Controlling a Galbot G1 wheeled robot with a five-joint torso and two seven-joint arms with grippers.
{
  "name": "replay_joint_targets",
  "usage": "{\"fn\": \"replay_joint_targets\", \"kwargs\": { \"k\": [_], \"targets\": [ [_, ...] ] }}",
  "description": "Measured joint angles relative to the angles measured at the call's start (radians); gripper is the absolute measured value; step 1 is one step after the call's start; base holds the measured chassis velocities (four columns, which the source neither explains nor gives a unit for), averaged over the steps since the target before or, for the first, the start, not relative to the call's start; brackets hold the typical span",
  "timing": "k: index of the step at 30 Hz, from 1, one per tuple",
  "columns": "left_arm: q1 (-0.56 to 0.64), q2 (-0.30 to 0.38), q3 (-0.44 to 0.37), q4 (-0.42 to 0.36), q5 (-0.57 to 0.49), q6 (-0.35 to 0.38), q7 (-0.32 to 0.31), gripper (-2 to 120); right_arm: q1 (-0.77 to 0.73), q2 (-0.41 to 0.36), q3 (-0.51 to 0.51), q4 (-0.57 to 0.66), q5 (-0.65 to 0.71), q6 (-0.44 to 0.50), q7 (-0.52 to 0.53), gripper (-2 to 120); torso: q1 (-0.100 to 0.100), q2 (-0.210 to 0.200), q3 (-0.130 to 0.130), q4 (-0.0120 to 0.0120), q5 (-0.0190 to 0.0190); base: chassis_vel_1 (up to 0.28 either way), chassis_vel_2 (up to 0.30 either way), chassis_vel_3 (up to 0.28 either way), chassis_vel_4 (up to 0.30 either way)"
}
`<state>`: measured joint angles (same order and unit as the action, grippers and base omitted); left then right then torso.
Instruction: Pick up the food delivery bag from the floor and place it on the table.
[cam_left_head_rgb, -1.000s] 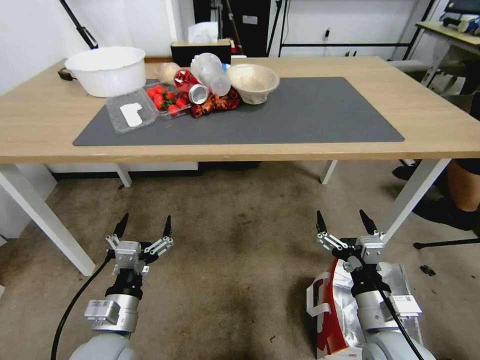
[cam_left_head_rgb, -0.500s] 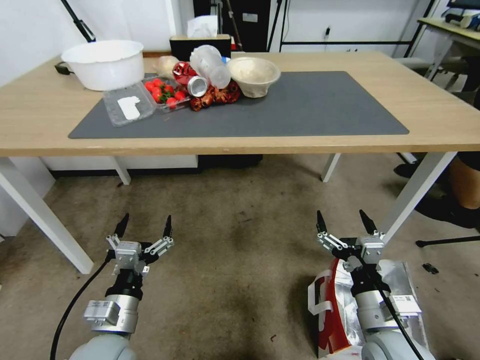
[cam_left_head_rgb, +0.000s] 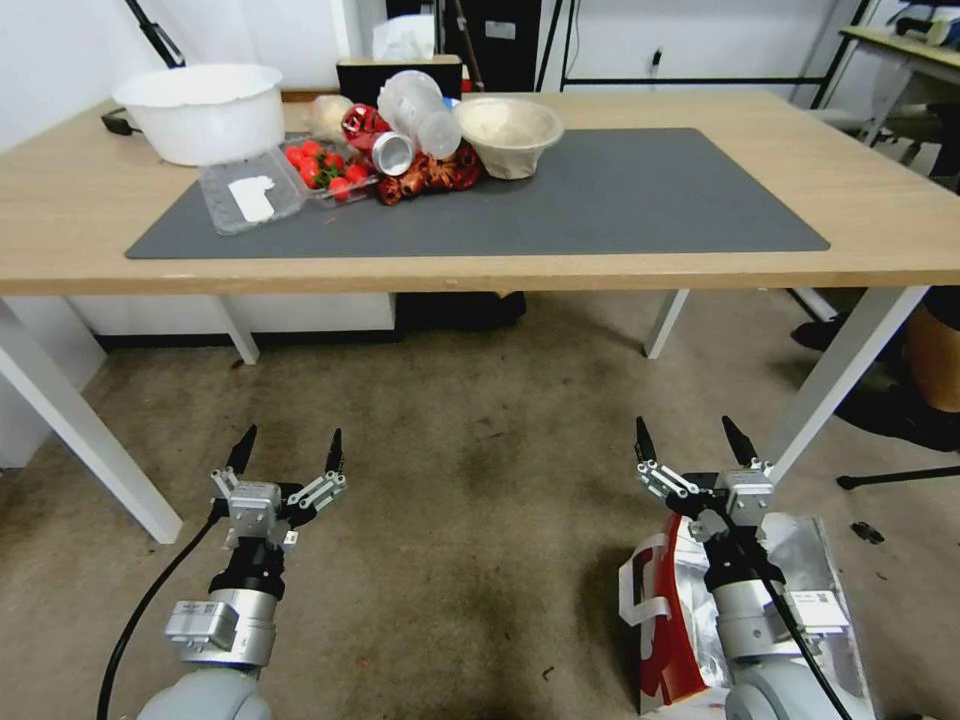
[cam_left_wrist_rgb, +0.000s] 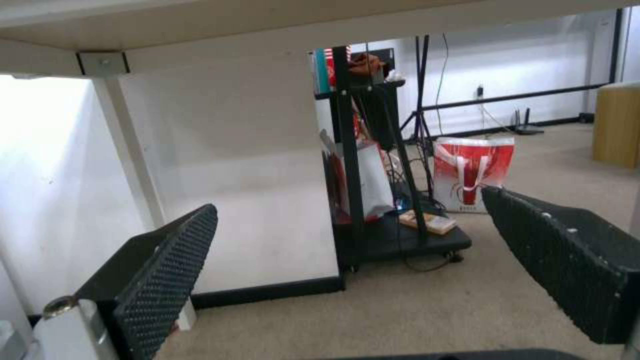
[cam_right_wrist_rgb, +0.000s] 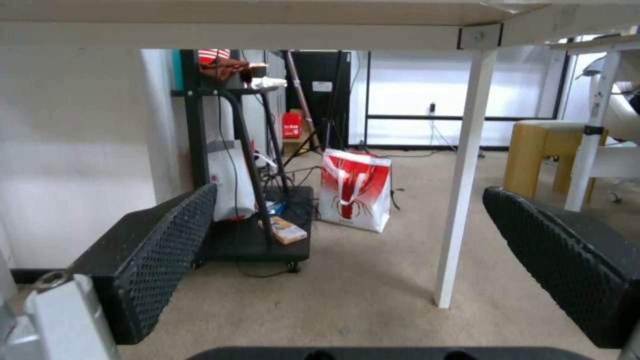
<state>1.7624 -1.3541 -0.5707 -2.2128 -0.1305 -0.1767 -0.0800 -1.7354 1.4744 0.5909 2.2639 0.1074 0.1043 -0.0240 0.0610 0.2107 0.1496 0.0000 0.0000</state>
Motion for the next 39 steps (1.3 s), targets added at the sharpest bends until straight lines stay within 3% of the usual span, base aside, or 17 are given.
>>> {"fn": "replay_joint_targets", "kwargs": {
  "k": [25,39],
  "targets": [
    [-0.004,-0.002,-0.003,0.000,-0.003,0.003,0.000,99,0.003,0.000,0.010,0.007,0.015,-0.003,-0.003,100,-0.019,-0.092,-0.073,0.0000,0.0000,0.000,0.000,0.000,0.000],
    [-0.010,-0.002,-0.003,0.010,-0.003,0.009,-0.001,99,0.017,0.000,0.011,-0.011,0.026,-0.003,-0.003,100,-0.024,-0.154,-0.130,-0.0001,0.0000,0.000,0.000,0.000,0.000]
  ]
}}
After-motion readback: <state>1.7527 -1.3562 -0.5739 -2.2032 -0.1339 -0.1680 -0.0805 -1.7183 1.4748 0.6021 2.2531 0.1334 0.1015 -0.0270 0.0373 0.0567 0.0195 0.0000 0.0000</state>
